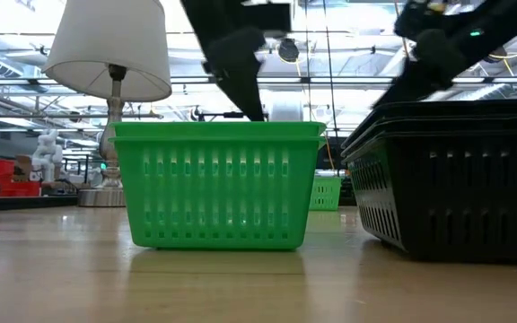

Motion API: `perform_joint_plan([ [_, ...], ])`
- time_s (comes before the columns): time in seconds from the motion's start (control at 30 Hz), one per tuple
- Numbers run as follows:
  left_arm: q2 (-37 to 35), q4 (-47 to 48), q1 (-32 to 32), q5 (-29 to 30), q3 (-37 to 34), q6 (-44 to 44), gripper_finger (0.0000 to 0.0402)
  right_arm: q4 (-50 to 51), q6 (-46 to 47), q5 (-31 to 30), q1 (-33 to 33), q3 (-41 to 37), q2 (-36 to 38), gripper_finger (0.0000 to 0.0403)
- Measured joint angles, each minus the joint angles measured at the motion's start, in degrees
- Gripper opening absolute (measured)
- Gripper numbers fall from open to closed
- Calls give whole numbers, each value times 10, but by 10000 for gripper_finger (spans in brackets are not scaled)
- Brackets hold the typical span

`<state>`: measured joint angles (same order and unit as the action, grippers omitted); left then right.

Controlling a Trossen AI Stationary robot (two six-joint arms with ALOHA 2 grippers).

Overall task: Stack baskets by color
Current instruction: Stack the top green bin on top of the bottom stacked green bins

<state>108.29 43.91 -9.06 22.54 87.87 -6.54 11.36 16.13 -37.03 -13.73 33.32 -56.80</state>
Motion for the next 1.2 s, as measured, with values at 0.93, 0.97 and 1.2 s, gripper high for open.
perform_joint_plan([
  [0.93, -287, -215, -24, -1, -312, -34, 90, -310, -220, 237, 301, 0, -301, 172],
  [0.97, -288, -215, -26, -1, -314, -36, 90, -311, -222, 238, 305, 0, -306, 170],
  [1.2, -288, -215, -38, -1, -331, -35, 90, -318, -242, 253, 314, 0, -322, 118],
])
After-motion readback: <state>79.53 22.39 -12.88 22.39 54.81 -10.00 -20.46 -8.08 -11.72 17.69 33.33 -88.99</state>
